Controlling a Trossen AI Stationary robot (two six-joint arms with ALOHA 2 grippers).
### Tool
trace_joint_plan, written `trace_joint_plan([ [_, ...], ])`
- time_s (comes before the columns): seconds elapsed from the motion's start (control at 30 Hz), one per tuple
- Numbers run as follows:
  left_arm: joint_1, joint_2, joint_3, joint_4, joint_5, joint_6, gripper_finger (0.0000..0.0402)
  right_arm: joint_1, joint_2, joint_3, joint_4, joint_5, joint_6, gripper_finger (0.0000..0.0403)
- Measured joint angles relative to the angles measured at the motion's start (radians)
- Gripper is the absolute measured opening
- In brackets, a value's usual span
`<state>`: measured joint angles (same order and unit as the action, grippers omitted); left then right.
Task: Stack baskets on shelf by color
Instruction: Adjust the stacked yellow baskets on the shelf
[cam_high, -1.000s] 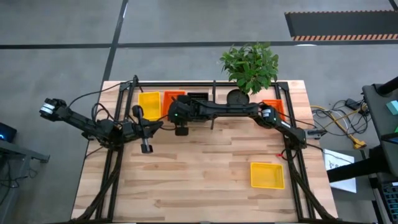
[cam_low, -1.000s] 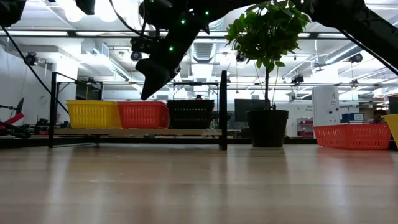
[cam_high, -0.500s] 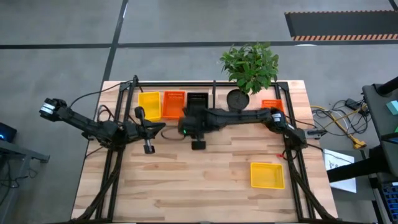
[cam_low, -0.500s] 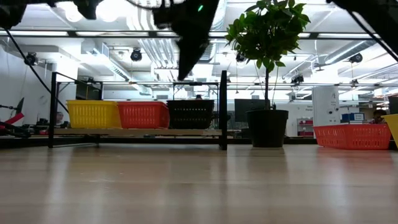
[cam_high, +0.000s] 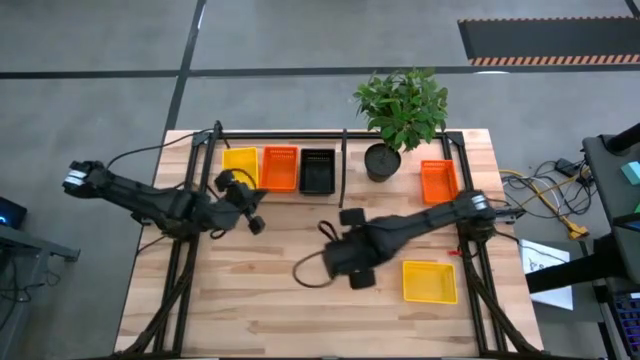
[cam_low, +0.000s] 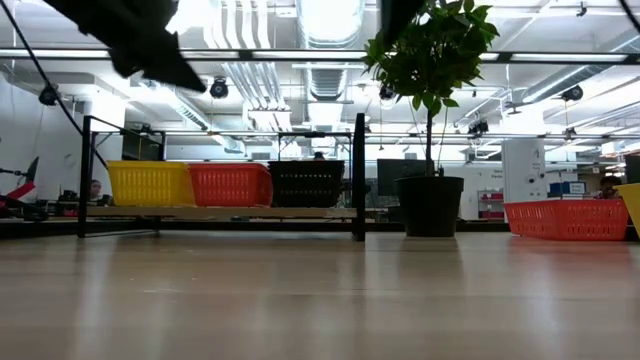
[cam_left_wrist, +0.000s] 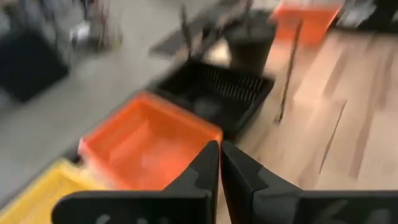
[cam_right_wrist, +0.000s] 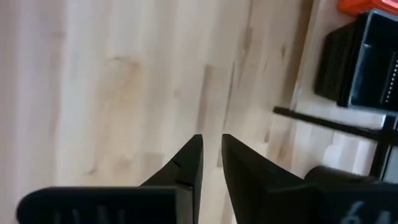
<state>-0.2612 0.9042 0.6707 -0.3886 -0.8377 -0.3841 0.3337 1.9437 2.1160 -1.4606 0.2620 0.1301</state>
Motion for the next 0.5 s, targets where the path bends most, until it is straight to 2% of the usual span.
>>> trace_joint_plan([
  [0.13, -0.001, 0.042, 0.056, -0.189, 0.040, -0.166, 0.0000, 0.071, -0.140, -0.137, 0.060, 0.011, 0.098, 0.0042],
  [0.3, -0.002, 0.077, 0.067, -0.200, 0.223, -0.208, 0.0000, 0.188, -0.329, -0.385, 0.236, 0.111, 0.200, 0.0034],
  [0.5, 0.034, 0.108, 0.079, -0.226, 0.231, -0.221, 0.0000, 0.359, -0.538, -0.711, 0.492, 0.238, 0.258, 0.0034],
])
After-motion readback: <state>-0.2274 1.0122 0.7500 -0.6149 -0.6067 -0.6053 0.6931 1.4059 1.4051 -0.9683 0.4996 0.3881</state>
